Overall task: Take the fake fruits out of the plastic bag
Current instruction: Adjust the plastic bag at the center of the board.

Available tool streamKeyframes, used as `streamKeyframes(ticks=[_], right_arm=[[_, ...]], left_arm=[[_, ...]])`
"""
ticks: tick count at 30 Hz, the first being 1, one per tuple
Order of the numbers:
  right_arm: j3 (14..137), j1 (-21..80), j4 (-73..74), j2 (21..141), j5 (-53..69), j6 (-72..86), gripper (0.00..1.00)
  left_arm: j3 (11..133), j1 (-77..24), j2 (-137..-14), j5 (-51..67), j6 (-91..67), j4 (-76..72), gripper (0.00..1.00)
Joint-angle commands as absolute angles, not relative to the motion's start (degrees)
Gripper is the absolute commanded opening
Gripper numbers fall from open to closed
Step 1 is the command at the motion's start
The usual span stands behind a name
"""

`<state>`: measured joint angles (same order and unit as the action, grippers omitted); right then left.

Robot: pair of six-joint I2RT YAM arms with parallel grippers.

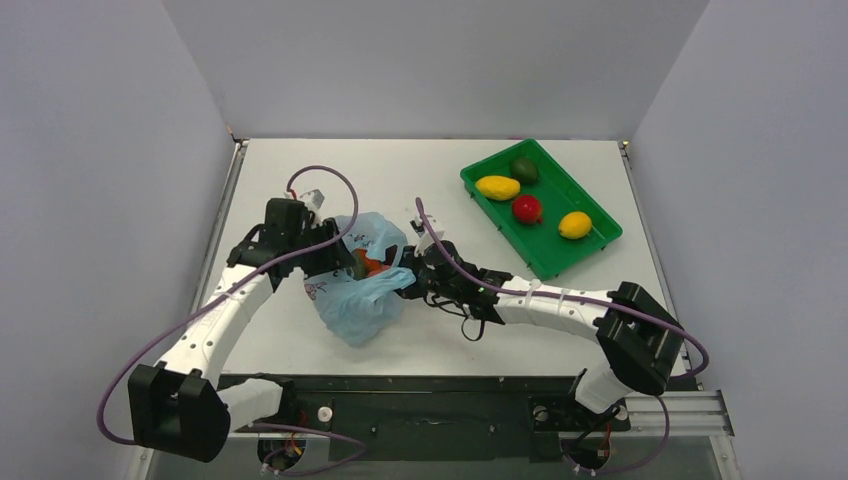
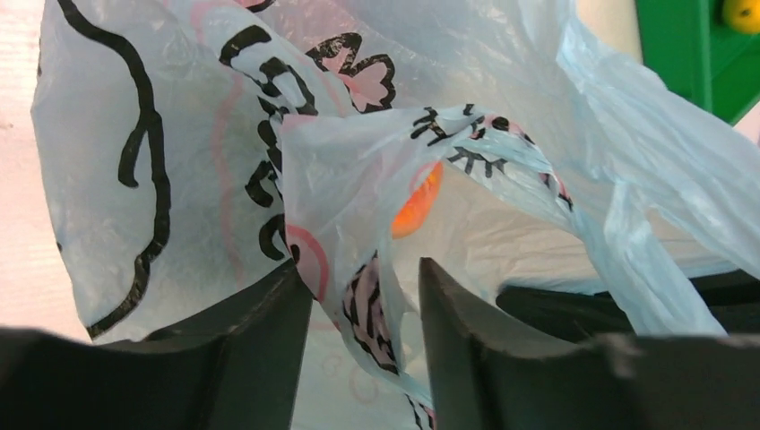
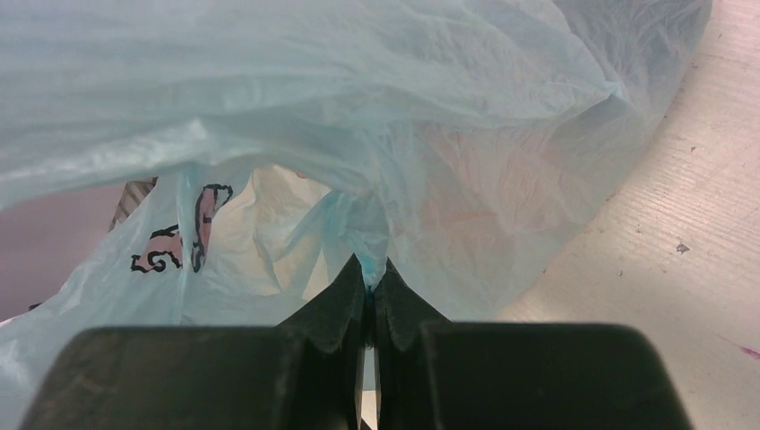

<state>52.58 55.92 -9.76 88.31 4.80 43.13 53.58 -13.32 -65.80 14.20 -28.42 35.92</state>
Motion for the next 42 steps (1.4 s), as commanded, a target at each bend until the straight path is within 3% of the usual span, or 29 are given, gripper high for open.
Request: streamKeyframes(ticks=[1,3,5,17,22,30,33,34,35,37,39,42], right_arm=[[51.9,56.3,-11.0,85.0,4.5,42.9,0.00],[51.4,56.2,-10.0,84.3,3.7,41.9,0.00],[50.8,55.9,-8.8,83.4,2.8,41.0,0.00],[42.9,46.0,-6.4,77.3,3.0,39.4,0.00],[40.2,40.2,-4.9,75.4,3.4,39.5,0.00],[44.1,41.0,0.6,73.4,4.9,35.5,0.01],[48.2,43.7,5.4,70.9,3.6,33.1,0.13],[49.2,44.4,6.7,70.4,2.9,31.9,0.23],[51.2,46.1,9.3,69.2,1.4,30.5,0.40],[53.5,48.8,12.3,67.4,-0.6,28.1,0.59],[55.0,51.8,14.7,65.3,-2.6,26.5,0.69],[55.1,55.8,15.4,62.3,-2.9,26.5,0.72]], left_arm=[[54.7,-13.0,-67.1,14.1,-27.4,31.0,0.31],[55.9,-12.9,-66.4,11.2,-26.3,32.7,0.09],[57.2,-12.3,-65.4,8.5,-25.0,34.6,0.00],[56.4,8.8,-55.5,10.2,-17.0,43.0,0.00],[53.8,11.4,-50.4,11.3,-19.2,42.0,0.00],[47.5,12.4,-50.1,32.8,-27.0,32.3,0.00],[44.9,12.4,-50.7,38.0,-30.6,28.6,0.00],[44.5,12.4,-50.8,38.8,-31.1,28.1,0.00],[44.1,12.4,-50.9,39.9,-31.9,27.3,0.00],[43.8,12.4,-51.0,40.9,-32.4,27.1,0.00],[43.9,12.4,-50.9,41.3,-32.5,27.2,0.00],[44.4,12.4,-50.6,41.9,-32.7,27.7,0.00]])
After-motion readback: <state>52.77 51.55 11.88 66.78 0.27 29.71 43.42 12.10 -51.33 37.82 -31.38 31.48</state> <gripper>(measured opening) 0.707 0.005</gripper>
